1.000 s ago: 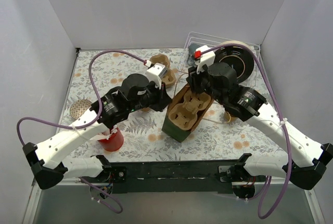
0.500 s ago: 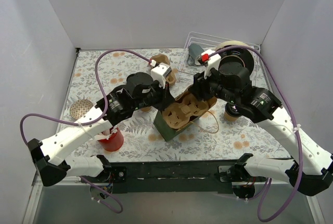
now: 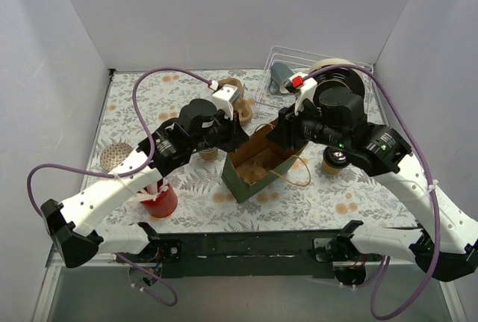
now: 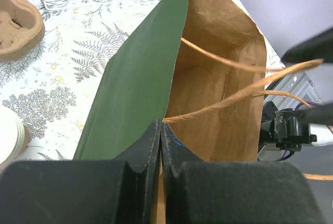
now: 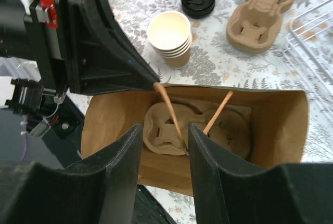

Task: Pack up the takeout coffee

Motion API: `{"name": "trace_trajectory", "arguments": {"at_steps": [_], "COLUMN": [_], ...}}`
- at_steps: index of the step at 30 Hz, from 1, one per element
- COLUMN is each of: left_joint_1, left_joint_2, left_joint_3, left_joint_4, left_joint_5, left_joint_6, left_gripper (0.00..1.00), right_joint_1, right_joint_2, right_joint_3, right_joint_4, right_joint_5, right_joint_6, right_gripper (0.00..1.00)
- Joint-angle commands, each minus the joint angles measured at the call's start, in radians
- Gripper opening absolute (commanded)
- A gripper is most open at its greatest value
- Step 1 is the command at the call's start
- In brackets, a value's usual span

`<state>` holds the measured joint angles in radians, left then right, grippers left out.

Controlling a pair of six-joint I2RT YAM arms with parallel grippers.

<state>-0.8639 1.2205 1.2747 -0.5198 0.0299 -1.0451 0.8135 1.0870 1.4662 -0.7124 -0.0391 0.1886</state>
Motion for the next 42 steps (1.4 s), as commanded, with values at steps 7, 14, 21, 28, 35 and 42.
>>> {"name": "trace_trajectory", "arguments": {"at_steps": [7,14,21,28,35,42], "left_joint_1": [0.025,0.025,0.025,0.034,0.051,0.071], "left_joint_2": [-0.006,0.048,0.016,0.063,0.112,0.146], "left_joint_3": [0.04,0.23,0.262,0.273,0.22,0.28], "left_joint_4": [-0.023,-0.138,-0.218,-0.307,-0.313,-0.322], "left_joint_5": [0.015,-0.099,-0.07,-0.102,-0.117,-0.173], "left_joint_6": [-0.013,0.008,0.175,0.181,0.178,0.204], "left_gripper": [0.05,0.65,0.74,0.76,0.74,0.76], "right_joint_1": [0.001,0.001,0.003,-0.029,-0.135,-0.281], "right_joint_2": [0.013,0.016,-0.002,0.071,0.111,0.077], "right_joint_3": [0.077,0.178,0.163,0.221,0.244,0.116], "right_joint_4": [0.01,-0.001,-0.127,-0.236,-0.252,-0.234], "right_joint_5": [0.151,0.346,0.615,0.716,0.62,0.501], "right_joint_6": [0.101,0.23,0.445,0.391,0.308,0.258], "right_gripper": [0.51,0.52,0.5,0.52,0.55,0.58]}}
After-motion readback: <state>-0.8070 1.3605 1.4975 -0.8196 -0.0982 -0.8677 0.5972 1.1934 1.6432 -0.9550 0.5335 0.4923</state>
